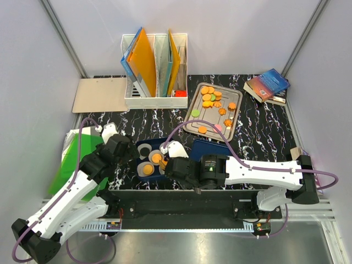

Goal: Pack the cookies

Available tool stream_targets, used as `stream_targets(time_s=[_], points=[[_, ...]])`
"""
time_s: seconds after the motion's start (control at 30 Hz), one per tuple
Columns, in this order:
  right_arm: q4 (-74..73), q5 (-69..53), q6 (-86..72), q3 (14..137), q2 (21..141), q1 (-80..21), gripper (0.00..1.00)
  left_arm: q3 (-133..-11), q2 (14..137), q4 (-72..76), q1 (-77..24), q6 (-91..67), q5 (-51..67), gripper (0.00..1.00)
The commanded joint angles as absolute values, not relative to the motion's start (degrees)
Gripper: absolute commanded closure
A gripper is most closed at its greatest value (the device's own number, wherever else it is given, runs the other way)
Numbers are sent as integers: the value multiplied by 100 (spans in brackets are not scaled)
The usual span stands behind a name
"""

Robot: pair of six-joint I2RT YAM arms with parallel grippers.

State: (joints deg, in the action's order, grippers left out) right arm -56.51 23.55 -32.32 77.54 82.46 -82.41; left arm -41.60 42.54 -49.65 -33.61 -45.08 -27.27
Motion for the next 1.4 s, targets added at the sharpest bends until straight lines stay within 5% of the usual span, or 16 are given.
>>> stream_targets(time_s=[0.0, 0.4, 0.63, 0.97, 1.27, 1.37], points=[[-5713, 2681, -3454, 7963, 8262, -8350, 66, -4192, 4201, -4816, -3349, -4562, -2804, 1], [-5748, 2768, -3516, 7937, 8244, -8358, 66, -4192, 4184, -4825, -3340, -4570, -2795, 1], [-5827, 2777, -3507, 8016, 8262, -8376, 49, -4192, 4210, -4825, -3349, -4562, -2804, 1], [-6002, 3181, -3542, 8436, 8183, -8411, 43, -4192, 4201, -4825, -3349, -4570, -2821, 1], [-6758, 4649, -4034, 8517, 7419, -7843, 44, -4192, 4201, -4816, -3349, -4570, -2786, 1], [-6724, 4553, -4245, 8043, 6997, -7148, 52, -4192, 4201, -4816, -3349, -4570, -2786, 1]])
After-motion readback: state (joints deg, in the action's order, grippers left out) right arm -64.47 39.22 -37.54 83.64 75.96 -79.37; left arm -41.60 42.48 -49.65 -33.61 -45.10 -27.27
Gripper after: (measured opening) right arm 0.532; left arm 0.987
